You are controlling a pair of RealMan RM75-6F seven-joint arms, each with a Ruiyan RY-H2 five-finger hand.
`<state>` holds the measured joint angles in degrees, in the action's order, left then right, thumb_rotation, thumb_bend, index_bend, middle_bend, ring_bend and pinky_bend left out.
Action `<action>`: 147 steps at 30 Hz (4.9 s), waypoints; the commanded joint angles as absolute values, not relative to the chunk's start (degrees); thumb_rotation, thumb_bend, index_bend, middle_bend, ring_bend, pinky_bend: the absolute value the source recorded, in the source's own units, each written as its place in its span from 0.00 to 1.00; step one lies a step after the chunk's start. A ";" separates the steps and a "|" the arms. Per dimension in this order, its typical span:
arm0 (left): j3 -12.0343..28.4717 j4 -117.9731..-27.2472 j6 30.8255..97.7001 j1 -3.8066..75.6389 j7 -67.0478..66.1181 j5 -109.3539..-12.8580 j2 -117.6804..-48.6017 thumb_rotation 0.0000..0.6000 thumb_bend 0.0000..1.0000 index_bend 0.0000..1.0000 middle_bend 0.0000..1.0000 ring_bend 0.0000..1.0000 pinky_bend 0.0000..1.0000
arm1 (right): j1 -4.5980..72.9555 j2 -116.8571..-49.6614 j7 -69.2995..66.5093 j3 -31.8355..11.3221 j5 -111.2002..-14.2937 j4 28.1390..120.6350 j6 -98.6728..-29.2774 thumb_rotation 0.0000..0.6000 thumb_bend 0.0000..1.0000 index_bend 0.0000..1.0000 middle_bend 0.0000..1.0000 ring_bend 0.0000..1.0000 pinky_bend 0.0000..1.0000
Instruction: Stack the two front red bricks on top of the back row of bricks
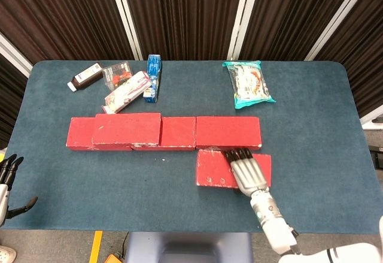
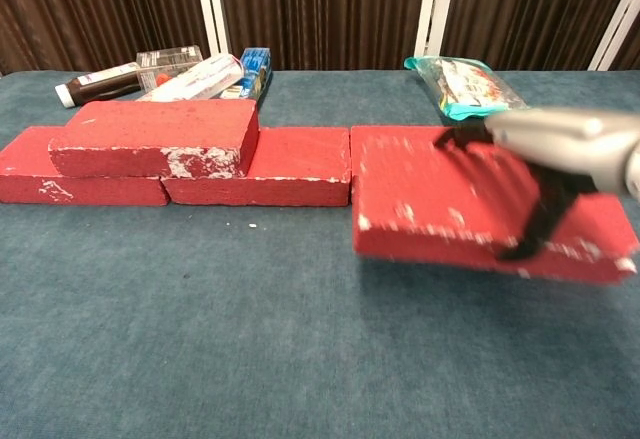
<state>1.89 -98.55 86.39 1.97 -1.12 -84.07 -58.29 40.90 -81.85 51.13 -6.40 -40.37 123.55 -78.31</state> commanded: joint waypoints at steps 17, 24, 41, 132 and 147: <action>2.30 -98.98 85.23 2.22 -1.89 -82.20 -58.11 1.00 0.20 0.00 0.00 0.00 0.02 | 64.11 -90.79 63.59 -25.31 -11.87 101.29 -68.45 1.00 0.45 0.30 0.27 0.16 0.00; 2.20 -99.36 85.14 2.08 -2.06 -81.95 -57.98 1.00 0.20 0.00 0.00 0.00 0.02 | 67.90 -90.92 64.03 -25.57 -7.09 97.03 -65.46 1.00 0.45 0.31 0.27 0.16 0.00; 2.44 -99.84 84.61 2.17 -2.76 -80.89 -57.98 1.00 0.20 0.00 0.00 0.00 0.02 | 70.93 -90.44 60.24 -21.58 -5.82 90.06 -59.29 1.00 0.48 0.31 0.27 0.16 0.00; 3.33 -100.91 83.40 1.94 -1.55 -77.36 -56.68 1.00 0.20 0.00 0.00 0.00 0.02 | 77.05 -96.28 56.43 -20.67 -3.66 82.38 -59.88 1.00 0.35 0.28 0.21 0.08 0.00; 3.27 -101.29 83.16 1.96 -1.91 -77.11 -56.60 1.00 0.20 0.00 0.00 0.00 0.02 | 77.14 -96.71 56.80 -20.91 -3.45 82.06 -60.36 1.00 0.24 0.24 0.17 0.04 0.00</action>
<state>3.26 -101.28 83.17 1.95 -1.90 -77.11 -56.60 77.15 -96.69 56.83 -20.89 -3.43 82.06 -60.35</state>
